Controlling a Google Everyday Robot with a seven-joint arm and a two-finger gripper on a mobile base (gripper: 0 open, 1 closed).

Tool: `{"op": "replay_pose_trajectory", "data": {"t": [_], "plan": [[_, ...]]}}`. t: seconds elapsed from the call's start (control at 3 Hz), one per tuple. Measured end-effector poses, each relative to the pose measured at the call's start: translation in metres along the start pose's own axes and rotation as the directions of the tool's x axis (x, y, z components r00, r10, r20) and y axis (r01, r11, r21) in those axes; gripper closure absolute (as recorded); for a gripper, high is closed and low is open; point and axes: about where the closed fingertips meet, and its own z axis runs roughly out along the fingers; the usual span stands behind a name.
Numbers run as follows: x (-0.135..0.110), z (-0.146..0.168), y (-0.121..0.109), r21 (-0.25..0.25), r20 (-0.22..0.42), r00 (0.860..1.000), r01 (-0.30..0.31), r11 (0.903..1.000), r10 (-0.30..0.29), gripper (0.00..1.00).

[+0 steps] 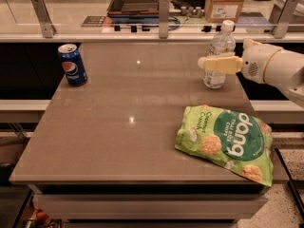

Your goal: Move blue plastic bottle near pepsi can

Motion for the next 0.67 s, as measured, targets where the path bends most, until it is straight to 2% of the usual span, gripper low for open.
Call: {"op": "replay_pose_trajectory", "data": {"t": [0.33,0.67], "plan": [[-0.0019,0.0024,0.0039,-0.008,0.000,1.000,0.003,1.0000,-0.003,0.19],[-0.0026,0.0041,0.0061,-0.012,0.001,1.000,0.004,0.9999,-0.004,0.42]]}}
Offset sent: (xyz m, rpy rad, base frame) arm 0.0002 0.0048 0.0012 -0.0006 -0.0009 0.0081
